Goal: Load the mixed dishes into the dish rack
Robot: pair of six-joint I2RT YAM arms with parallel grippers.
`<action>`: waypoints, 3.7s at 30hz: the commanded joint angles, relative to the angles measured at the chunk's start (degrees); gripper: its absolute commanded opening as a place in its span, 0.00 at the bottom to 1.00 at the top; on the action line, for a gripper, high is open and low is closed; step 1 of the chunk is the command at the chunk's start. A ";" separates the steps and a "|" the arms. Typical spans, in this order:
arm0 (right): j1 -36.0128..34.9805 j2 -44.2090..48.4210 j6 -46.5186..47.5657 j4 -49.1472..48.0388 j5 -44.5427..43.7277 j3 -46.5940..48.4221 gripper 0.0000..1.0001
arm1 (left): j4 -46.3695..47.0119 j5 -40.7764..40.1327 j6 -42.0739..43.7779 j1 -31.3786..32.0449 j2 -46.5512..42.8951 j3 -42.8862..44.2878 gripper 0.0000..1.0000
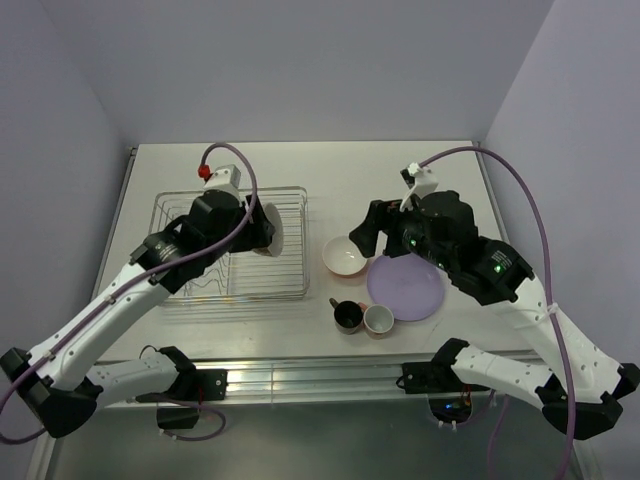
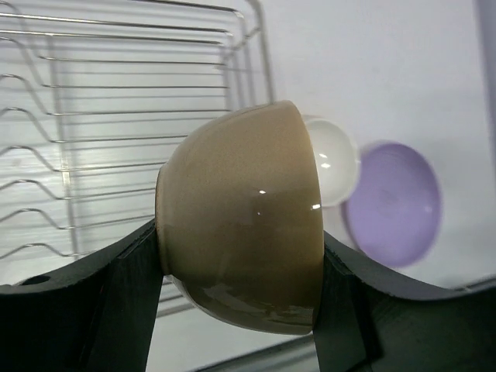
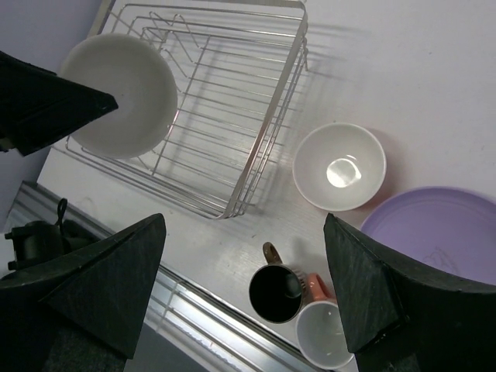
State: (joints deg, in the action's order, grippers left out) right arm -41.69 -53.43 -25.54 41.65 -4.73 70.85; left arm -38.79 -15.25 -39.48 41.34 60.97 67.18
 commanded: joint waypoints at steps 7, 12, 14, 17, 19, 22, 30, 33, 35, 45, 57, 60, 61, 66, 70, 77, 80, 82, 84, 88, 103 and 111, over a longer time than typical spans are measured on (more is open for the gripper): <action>2.58 2.54 1.46 -0.51 1.57 -1.33 0.90 | -5.86 -20.16 6.34 0.14 10.74 11.48 0.00; 2.84 2.98 1.37 -0.78 1.74 -2.38 0.91 | -9.90 -25.97 8.28 0.58 18.65 16.40 0.00; 2.85 3.24 1.37 -0.78 1.92 -2.73 0.91 | -11.04 -28.60 8.72 0.84 22.08 17.90 0.00; 3.20 4.03 1.28 -0.78 1.92 -3.00 0.91 | -13.42 -31.51 8.20 1.19 26.38 19.74 0.00; 3.46 4.56 1.28 -0.60 1.92 -3.17 0.91 | -14.12 -32.74 8.02 1.63 29.10 20.53 0.00; 3.81 5.17 1.46 -0.16 1.92 -3.35 0.91 | -15.87 -36.25 7.14 2.16 32.70 21.68 0.00; 5.13 7.20 2.07 0.45 2.18 -5.28 0.91 | -15.53 -40.90 8.11 2.16 38.52 22.21 0.00; 6.00 8.08 2.42 0.45 2.62 -6.33 0.91 | -18.59 -43.63 7.06 2.16 41.85 23.96 0.00; 6.36 8.78 2.42 0.45 3.15 -6.95 0.91 | -19.31 -44.25 6.97 2.16 43.97 25.28 0.00; 8.20 10.62 2.77 0.45 4.20 -8.53 0.91 | -23.79 -46.98 3.80 0.93 51.53 28.54 0.00; 9.26 11.42 2.60 0.45 5.79 -9.15 0.91 | -22.57 -46.72 4.85 -1.35 55.04 27.75 0.00; 9.26 11.59 2.60 0.45 5.96 -9.24 0.91 | -22.48 -46.72 5.20 -1.53 55.66 27.74 0.04; 9.35 11.59 2.60 0.45 5.96 -9.24 0.91 | -21.87 -46.37 5.38 -1.53 55.83 27.57 0.08; 9.35 11.51 2.60 0.45 6.14 -9.15 0.91 | -21.25 -45.49 5.91 -1.53 56.28 27.66 0.28; 9.35 11.51 2.60 0.36 6.31 -9.24 0.91 | -20.54 -45.05 6.44 -1.62 56.28 27.31 0.52; 9.35 11.33 2.60 0.01 6.93 -9.33 0.91 | -19.75 -43.47 6.87 -1.53 55.84 26.69 0.72; 9.44 11.33 2.51 -0.08 6.93 -9.41 0.91 | -18.35 -42.41 8.19 -1.27 54.70 25.64 0.77; 9.35 11.24 2.51 -0.16 7.02 -9.41 0.91 | -16.68 -40.92 8.98 -1.18 53.82 24.67 0.81; 9.44 11.24 2.51 -0.25 7.10 -9.50 0.91 | -15.28 -39.52 10.12 -1.18 53.20 23.97 0.82; 9.44 11.15 2.43 -0.34 7.11 -9.59 0.91 | -14.48 -37.59 11.01 -1.18 53.11 23.88 0.85; 9.44 7.99 2.69 1.95 3.15 -9.33 0.91 | -7.36 -21.51 14.87 -1.09 46.61 20.19 0.99; 9.35 5.44 2.42 1.51 2.36 -10.20 0.91 | -5.95 -15.08 16.10 -1.09 47.30 19.66 0.99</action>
State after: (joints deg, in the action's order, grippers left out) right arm -32.60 -48.14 -23.90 43.38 -1.06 61.32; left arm -47.16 -35.29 -24.12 40.01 109.34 87.33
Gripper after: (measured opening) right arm 0.910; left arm 0.994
